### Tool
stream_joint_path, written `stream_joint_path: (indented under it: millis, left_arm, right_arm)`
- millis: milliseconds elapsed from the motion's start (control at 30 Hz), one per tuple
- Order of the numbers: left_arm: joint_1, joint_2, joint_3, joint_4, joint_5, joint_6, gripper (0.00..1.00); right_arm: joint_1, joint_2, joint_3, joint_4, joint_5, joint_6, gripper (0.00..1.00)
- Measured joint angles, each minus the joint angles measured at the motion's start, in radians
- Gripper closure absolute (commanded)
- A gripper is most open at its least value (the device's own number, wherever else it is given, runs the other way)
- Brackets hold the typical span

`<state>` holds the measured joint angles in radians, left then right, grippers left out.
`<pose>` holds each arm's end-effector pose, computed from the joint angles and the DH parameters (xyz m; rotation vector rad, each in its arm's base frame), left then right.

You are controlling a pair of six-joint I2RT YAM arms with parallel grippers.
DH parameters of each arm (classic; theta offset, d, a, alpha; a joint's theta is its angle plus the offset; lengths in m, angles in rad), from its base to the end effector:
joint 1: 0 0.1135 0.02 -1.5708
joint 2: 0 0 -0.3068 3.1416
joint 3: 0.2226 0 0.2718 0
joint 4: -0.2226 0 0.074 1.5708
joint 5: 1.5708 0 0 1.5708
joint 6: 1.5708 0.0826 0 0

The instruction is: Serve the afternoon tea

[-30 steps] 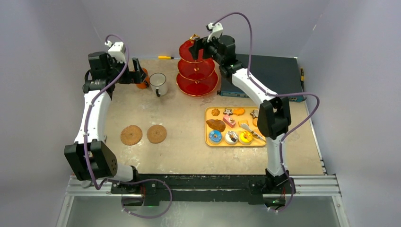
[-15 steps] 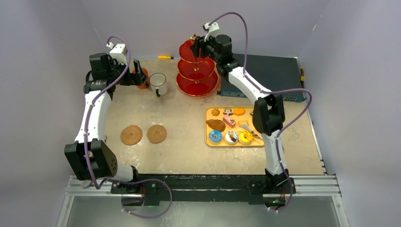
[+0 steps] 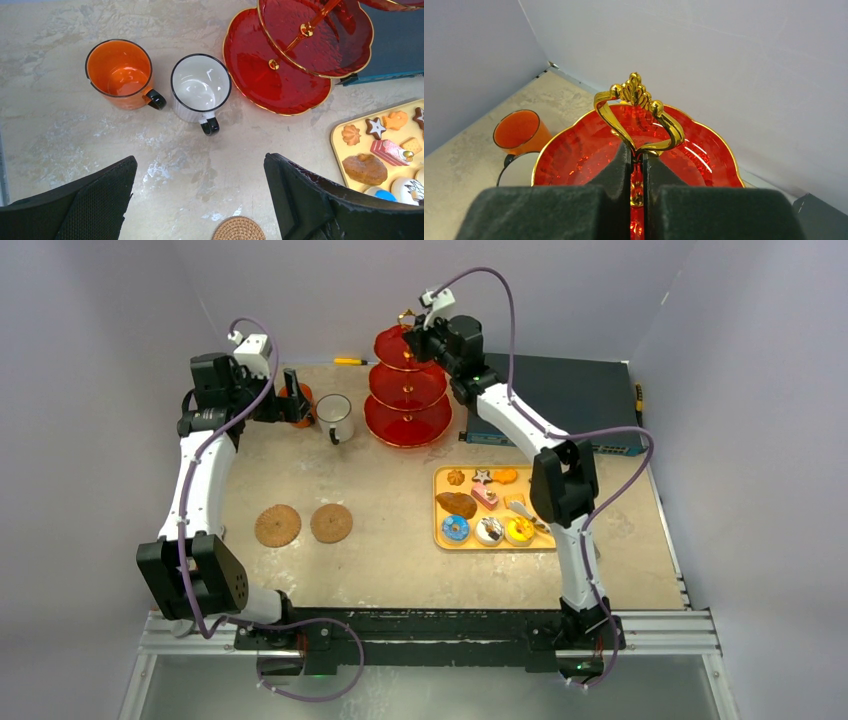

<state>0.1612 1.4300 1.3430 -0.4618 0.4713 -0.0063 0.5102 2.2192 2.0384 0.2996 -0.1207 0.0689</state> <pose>0.3734 0.0227 0.3770 0.1041 2.0763 -0.4038 0.5464 0.3172 0.3879 -0.4205 1.4162 0.5594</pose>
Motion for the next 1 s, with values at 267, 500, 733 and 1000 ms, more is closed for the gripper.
stream_joint_path:
  millis: [267,500,733,1000]
  left_arm:
    - [0.000,0.000,0.000,-0.025,-0.002,0.027,0.01]
    - [0.000,-0.004,-0.003,-0.027,-0.002,0.027,0.01]
    - [0.000,-0.016,-0.016,-0.034,0.001,0.027,0.01]
    - [0.000,-0.042,-0.016,-0.035,0.008,0.027,0.01]
  right_arm:
    - [0.020,-0.001,-0.007,0.012,0.007,-0.007,1.00]
    - [0.047,-0.092,-0.153,0.068,0.006,-0.034,1.00]
    - [0.109,-0.227,-0.351,0.117,0.008,-0.046,1.00]
    - [0.171,-0.303,-0.475,0.178,0.039,-0.051,0.82]
